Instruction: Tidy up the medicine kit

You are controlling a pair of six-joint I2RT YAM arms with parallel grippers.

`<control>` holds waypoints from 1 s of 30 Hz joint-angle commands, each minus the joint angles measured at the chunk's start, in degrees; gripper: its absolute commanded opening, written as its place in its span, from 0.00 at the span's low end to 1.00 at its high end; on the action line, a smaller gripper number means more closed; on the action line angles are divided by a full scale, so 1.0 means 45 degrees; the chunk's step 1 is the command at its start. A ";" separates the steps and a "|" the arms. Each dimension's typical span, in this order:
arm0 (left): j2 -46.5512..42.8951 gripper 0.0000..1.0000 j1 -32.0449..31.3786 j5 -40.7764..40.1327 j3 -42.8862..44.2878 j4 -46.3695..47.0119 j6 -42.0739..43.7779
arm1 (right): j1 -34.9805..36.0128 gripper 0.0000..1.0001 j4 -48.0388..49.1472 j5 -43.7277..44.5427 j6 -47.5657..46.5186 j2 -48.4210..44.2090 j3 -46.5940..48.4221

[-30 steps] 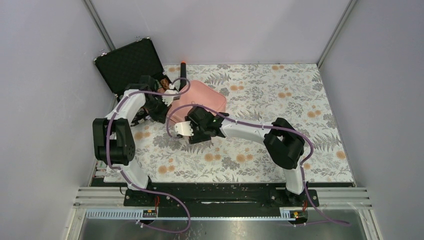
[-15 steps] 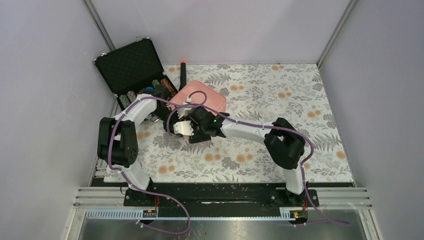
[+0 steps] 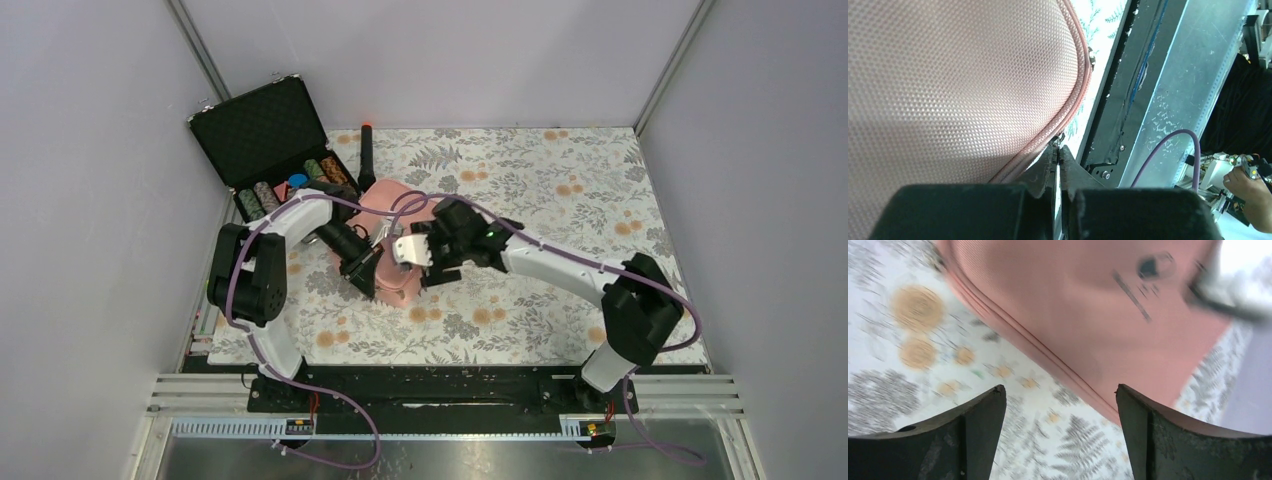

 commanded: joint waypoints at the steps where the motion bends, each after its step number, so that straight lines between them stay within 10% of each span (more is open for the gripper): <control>1: -0.1137 0.00 0.0079 -0.0993 -0.0026 0.0513 -0.1832 | -0.1363 0.85 0.0044 -0.0716 -0.1936 -0.0502 -0.0238; 19: -0.1786 0.00 0.0622 -0.3618 -0.0114 0.1159 -0.2087 | -0.0697 0.62 0.0865 -0.0523 -0.3447 0.2106 0.1498; 30: -0.1023 0.00 0.0858 -0.3905 0.0096 0.1228 -0.1815 | -0.0665 0.66 0.1411 0.0048 -0.3911 0.3010 0.1529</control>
